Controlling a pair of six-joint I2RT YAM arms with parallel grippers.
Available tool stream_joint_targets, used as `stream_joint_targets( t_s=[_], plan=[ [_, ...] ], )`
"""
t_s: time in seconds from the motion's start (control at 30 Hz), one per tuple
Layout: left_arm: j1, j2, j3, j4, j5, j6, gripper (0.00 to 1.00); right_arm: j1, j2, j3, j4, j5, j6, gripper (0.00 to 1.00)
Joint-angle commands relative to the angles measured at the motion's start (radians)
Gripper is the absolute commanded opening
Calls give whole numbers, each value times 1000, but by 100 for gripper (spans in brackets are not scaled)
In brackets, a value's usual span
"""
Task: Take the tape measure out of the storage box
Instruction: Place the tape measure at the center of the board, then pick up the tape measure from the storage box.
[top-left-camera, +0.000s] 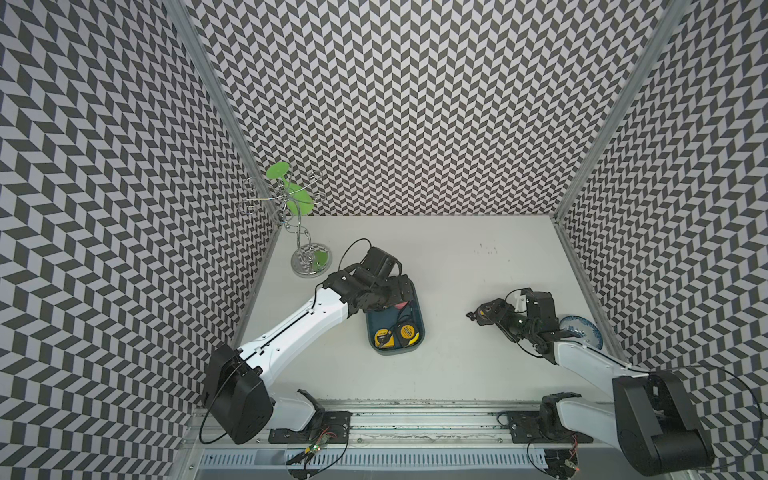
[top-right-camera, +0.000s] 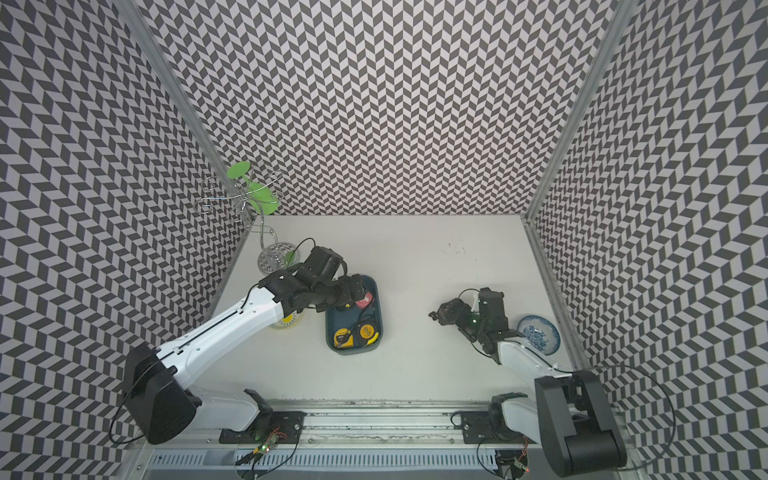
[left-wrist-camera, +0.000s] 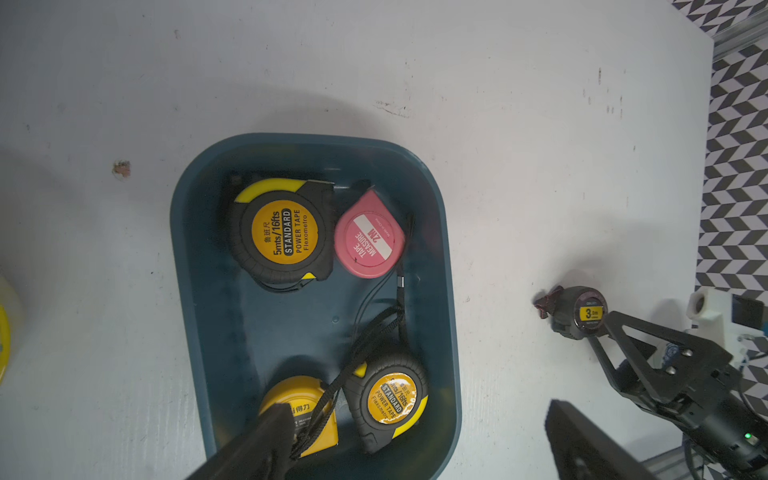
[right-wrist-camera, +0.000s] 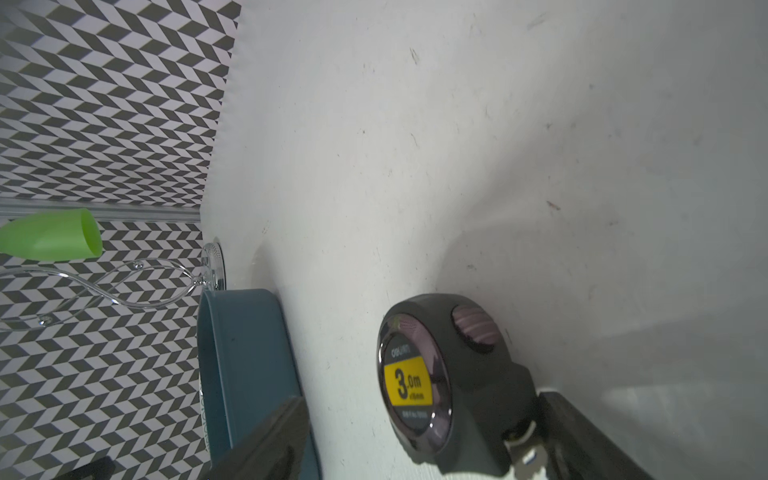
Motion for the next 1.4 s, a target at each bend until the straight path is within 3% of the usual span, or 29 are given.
stream_joint_targets(
  t_s=[0.0,0.23,0.6,1.37],
  plan=[
    [3,21,20,-36,-34,22,100,-4,-51,26,-52,17,-25,90],
    [5,93,92,-95,-88,38,100,-3,-128,57,-159,34,-53,98],
    [18,326,254,-258,-173,103,100,-4,-236,119,-291,12,-53,100],
    [84,491,334,-287,-227,188,99,-5,-257,143,-337,-33,-52,100]
  ],
)
